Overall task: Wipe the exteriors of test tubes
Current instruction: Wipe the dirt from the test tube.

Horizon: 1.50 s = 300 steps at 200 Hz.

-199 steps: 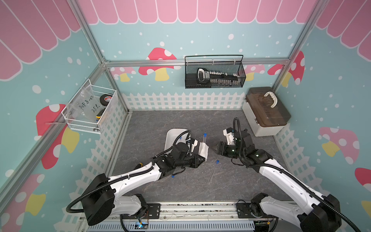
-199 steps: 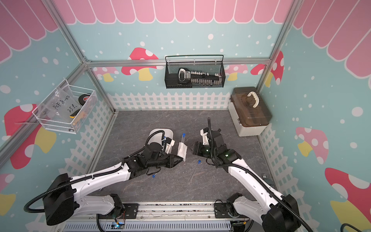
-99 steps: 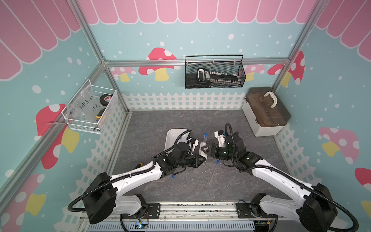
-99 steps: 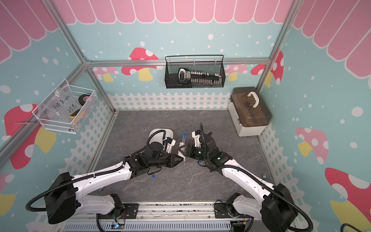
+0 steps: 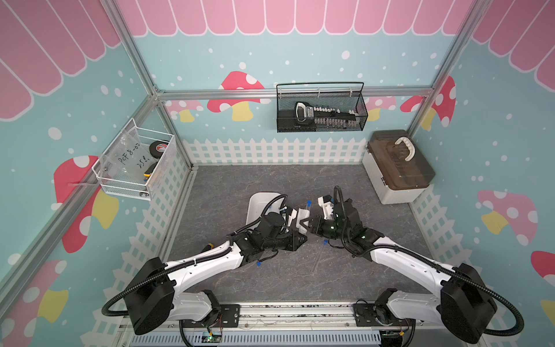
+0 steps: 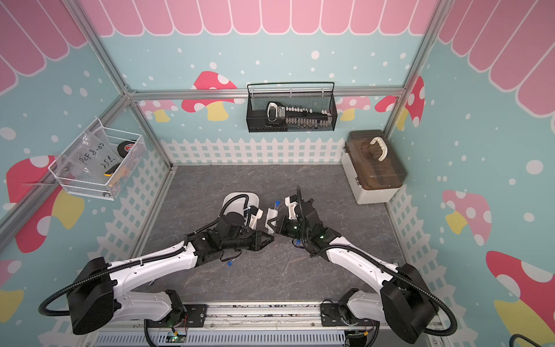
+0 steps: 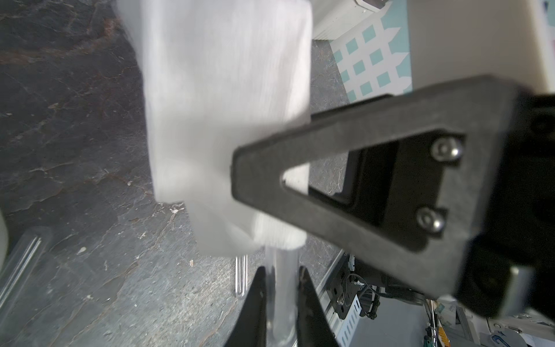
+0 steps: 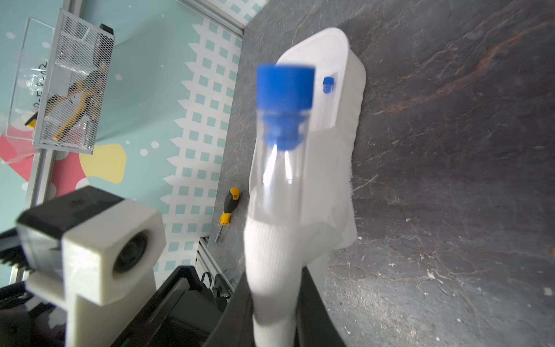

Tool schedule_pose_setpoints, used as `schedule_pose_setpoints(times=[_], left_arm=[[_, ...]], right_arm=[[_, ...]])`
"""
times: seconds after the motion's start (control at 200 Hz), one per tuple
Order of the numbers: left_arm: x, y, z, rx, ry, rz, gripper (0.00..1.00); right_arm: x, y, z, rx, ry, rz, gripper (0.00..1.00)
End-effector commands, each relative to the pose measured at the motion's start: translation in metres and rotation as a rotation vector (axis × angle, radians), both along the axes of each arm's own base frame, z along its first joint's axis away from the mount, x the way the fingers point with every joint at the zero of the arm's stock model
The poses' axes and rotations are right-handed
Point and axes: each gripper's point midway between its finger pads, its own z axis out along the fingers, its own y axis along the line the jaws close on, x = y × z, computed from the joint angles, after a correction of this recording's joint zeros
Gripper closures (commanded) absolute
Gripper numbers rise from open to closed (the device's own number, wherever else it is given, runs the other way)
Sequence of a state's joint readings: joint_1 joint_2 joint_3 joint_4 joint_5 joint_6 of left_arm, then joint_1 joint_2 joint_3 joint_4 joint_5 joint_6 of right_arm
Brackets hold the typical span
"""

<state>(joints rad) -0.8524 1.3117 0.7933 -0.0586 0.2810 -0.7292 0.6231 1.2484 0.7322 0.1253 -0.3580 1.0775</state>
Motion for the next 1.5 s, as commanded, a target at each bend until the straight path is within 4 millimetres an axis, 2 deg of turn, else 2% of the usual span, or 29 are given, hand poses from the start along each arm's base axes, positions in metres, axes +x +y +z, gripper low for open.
schedule_pose_setpoints(times=[0.0,0.185,0.325,0.43,0.7,0.871,0.986,1.156,1.296,1.386,1.496], left_arm=[[-0.002,-0.002,0.003,-0.008,-0.007,-0.016,0.89],[-0.002,-0.002,0.003,-0.008,-0.007,-0.016,0.89],[-0.001,-0.003,0.003,-0.006,-0.009,-0.014,0.89],[0.000,-0.003,0.005,-0.007,-0.016,-0.010,0.89],[0.006,-0.003,0.007,0.000,-0.028,0.003,0.89],[0.006,-0.003,0.008,0.001,-0.029,-0.001,0.89],[0.004,-0.003,0.006,0.001,-0.021,-0.006,0.89],[-0.001,0.000,0.002,0.002,-0.009,-0.011,0.89],[-0.002,-0.001,0.004,-0.005,-0.011,-0.015,0.89],[0.000,-0.002,0.005,-0.009,-0.015,-0.013,0.89],[0.002,-0.003,0.009,-0.020,-0.024,-0.007,0.89]], right_arm=[[0.026,-0.010,0.010,-0.027,-0.049,-0.061,0.81],[0.047,-0.011,0.023,-0.052,-0.081,-0.053,0.81],[0.048,-0.010,0.023,-0.074,-0.077,-0.040,0.81],[0.037,-0.009,0.019,-0.071,-0.058,-0.024,0.81],[-0.010,0.000,-0.006,-0.088,0.002,0.006,0.80],[-0.020,0.006,-0.018,-0.094,0.026,0.024,0.80],[-0.008,-0.001,-0.012,-0.102,0.001,-0.011,0.80],[0.028,-0.017,0.011,-0.088,-0.054,-0.076,0.80],[0.053,-0.011,0.033,-0.076,-0.101,-0.063,0.80],[0.060,-0.004,0.043,-0.065,-0.117,-0.048,0.80],[0.058,-0.003,0.040,-0.072,-0.112,-0.038,0.80]])
